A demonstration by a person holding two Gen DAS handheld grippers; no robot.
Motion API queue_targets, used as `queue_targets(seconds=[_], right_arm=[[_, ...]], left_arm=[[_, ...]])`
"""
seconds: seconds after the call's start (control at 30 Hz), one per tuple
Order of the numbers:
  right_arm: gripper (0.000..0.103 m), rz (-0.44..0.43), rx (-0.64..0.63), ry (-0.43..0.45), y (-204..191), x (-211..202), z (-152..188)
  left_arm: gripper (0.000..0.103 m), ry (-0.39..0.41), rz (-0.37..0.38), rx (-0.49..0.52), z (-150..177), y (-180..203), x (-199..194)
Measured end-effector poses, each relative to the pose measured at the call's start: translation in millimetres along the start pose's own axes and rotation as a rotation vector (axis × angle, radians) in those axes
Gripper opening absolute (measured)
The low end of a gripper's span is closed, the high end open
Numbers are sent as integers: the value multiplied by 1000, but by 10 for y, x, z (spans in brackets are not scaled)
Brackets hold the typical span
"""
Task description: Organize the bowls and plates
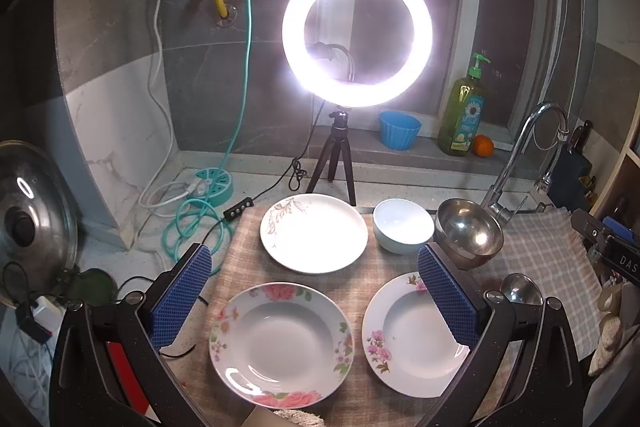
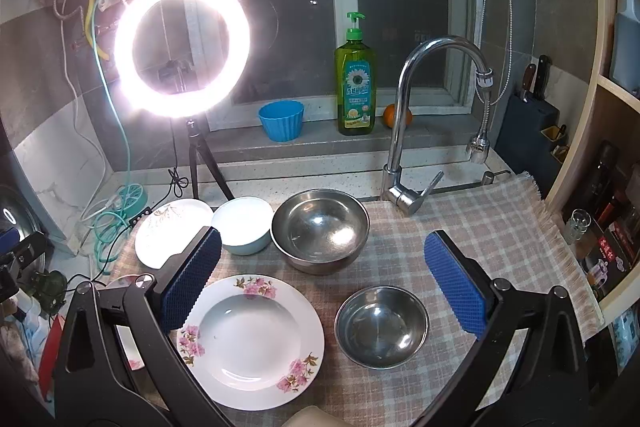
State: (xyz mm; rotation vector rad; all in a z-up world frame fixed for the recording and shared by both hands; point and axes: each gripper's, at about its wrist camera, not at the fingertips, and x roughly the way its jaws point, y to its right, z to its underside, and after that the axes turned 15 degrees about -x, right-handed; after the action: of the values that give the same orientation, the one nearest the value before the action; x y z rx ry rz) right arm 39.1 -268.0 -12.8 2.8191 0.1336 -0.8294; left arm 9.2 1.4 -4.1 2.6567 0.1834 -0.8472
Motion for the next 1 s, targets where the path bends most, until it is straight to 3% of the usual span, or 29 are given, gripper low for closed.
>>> queue_targets(seconds=[1.0], right_arm=[[103,2,-7,-4,17,19,52]], left_arm=[[102,-9,-7,-5,15,27,23]])
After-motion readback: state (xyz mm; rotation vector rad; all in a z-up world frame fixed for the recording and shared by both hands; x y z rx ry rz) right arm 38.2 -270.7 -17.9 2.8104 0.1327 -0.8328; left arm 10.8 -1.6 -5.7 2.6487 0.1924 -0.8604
